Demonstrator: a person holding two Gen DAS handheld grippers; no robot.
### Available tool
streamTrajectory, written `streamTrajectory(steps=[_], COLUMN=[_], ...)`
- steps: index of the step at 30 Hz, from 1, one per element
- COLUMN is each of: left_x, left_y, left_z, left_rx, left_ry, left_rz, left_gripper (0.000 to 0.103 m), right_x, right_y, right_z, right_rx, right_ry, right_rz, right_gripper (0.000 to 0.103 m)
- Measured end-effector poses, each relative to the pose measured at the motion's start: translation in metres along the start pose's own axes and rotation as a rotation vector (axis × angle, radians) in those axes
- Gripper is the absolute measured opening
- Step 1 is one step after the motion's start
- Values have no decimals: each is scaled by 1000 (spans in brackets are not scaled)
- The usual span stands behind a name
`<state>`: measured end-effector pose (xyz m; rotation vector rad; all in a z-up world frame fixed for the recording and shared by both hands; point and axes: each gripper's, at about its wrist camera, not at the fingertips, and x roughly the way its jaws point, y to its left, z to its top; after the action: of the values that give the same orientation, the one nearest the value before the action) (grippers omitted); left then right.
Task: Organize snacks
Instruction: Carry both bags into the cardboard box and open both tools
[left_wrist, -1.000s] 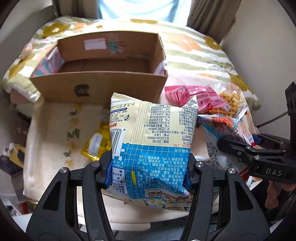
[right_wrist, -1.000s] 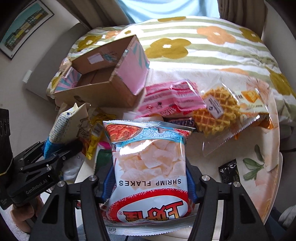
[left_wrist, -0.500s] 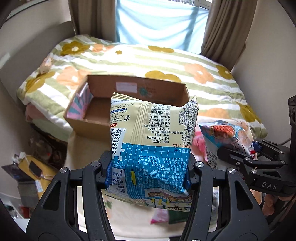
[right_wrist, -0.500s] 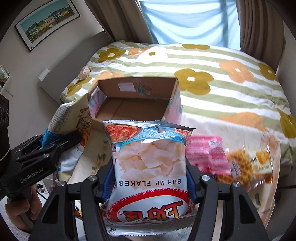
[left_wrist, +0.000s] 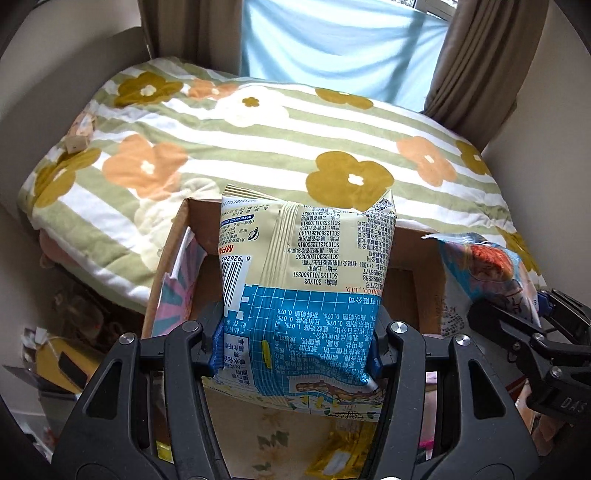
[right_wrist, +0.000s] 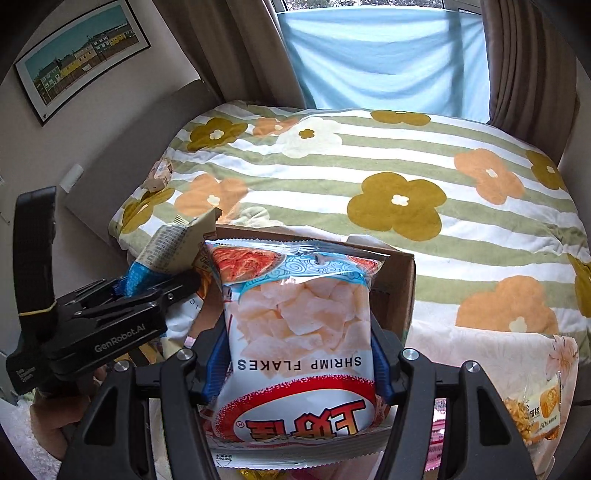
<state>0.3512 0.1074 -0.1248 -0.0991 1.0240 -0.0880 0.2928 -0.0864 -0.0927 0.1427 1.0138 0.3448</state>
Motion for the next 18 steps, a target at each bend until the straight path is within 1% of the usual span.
streamTrajectory(steps=[3,5,7,8,9,12,16,18], left_x=[22,36,43,43,42,42,35,33], left_y=[9,12,14,15,16,15,15,16], left_z=[4,7,6,5,5,2,-14,-20], left_rx=[9,16,19,21,28,55,85,85], left_ry=[19,37,43,32,18,28,35,44], left_rz=[11,13,27,34,40,43,63,58], left_gripper=[54,61,95,100,103,103,103,103], right_x=[9,14,19,21,23,29,38,42], right_y=[-3,-4,-5,-6,-7,-9,-11,-12], right_z=[6,8,10,10,10,10,9,10], right_rx=[16,22,29,32,36,46,51,55], right_ry=[6,14,25,29,33,46,67,78], right_rz=[-12,-22,-28,-31,-34,-39,-47,-48], right_gripper=[58,58,58,58,58,58,58,58])
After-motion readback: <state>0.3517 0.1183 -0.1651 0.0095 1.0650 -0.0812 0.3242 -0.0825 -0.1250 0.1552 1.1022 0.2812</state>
